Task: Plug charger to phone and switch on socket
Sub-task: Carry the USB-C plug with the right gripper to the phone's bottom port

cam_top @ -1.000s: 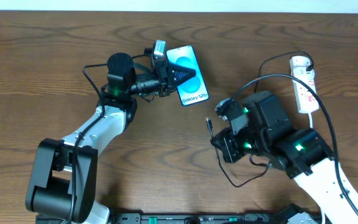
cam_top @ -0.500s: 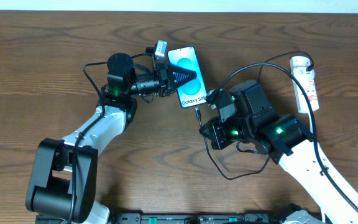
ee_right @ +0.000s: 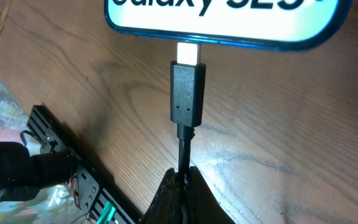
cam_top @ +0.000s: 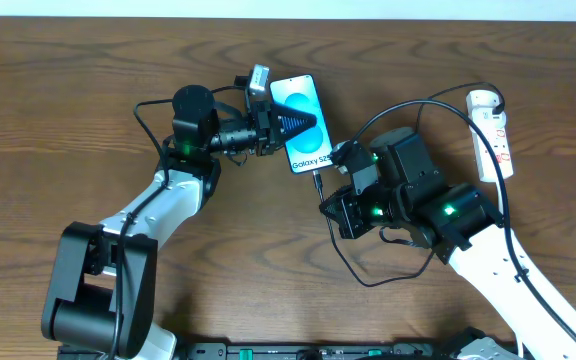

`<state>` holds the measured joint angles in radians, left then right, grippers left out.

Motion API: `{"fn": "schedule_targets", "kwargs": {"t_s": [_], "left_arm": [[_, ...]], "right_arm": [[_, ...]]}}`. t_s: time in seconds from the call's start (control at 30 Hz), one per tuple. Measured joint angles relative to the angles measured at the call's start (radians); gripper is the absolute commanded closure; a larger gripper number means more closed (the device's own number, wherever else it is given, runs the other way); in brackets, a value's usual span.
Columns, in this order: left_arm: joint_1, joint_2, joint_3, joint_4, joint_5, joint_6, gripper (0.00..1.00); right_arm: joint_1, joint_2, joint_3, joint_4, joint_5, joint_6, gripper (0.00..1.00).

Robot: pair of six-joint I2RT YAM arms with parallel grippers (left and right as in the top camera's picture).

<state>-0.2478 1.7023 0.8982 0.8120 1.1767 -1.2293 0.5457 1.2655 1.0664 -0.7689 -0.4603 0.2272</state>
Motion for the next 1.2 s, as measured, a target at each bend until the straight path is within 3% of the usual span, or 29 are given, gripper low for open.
{"fn": "schedule_targets", "kwargs": {"t_s": [1.2], "left_arm": [[-0.019, 0.000, 0.000, -0.015, 0.023, 0.105, 0.93]], "right_arm": [[0.079, 0.000, 0.000, -0.039, 0.100, 0.080, 0.99]]}}
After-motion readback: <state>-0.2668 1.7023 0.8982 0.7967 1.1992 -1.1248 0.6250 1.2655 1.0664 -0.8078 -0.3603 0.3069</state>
